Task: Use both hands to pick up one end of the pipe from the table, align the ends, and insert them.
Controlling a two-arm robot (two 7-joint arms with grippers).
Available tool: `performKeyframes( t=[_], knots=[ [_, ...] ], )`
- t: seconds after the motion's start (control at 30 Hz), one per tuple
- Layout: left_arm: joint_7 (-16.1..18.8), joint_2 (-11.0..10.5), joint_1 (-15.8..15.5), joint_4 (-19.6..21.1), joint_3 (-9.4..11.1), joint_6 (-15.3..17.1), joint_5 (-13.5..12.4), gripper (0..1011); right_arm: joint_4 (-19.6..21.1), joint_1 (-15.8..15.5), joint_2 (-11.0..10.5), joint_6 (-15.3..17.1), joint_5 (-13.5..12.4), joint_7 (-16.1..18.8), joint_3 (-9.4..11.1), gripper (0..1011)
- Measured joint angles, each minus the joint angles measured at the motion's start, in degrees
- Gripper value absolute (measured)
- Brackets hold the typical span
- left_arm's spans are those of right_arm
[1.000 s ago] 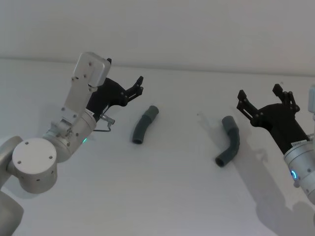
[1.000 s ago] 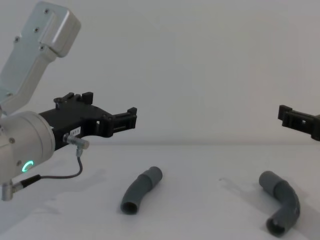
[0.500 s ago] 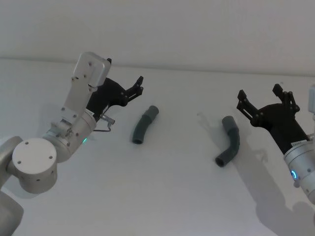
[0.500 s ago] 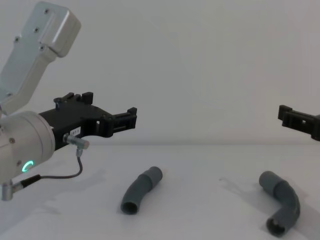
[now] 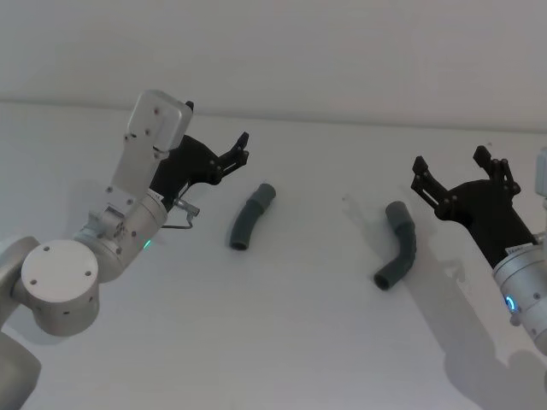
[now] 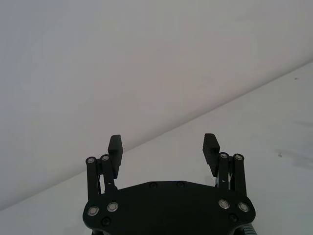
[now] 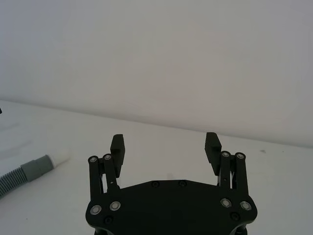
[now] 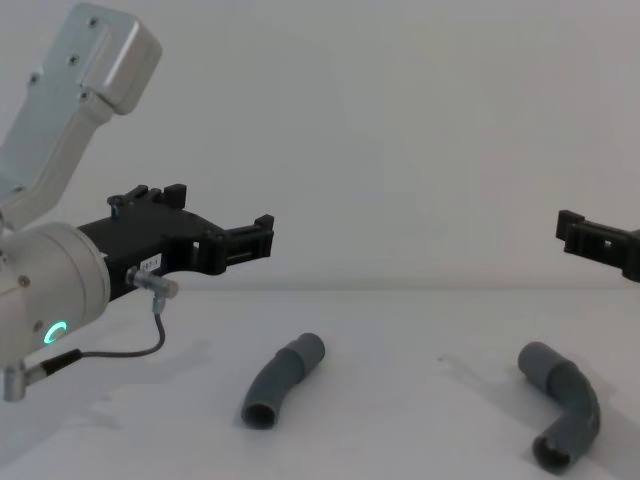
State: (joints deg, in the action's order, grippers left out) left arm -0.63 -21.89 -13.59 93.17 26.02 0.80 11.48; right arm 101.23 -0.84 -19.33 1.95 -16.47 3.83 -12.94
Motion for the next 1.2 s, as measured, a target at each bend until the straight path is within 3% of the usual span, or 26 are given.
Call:
performKeyframes(
  t=[1.2],
  knots=[
    [0.0,0.0,0.0,0.0,0.0,0.0,0.0,1003,0.0,0.0,0.0,0.0,0.0,0.0,0.0,996]
  ],
)
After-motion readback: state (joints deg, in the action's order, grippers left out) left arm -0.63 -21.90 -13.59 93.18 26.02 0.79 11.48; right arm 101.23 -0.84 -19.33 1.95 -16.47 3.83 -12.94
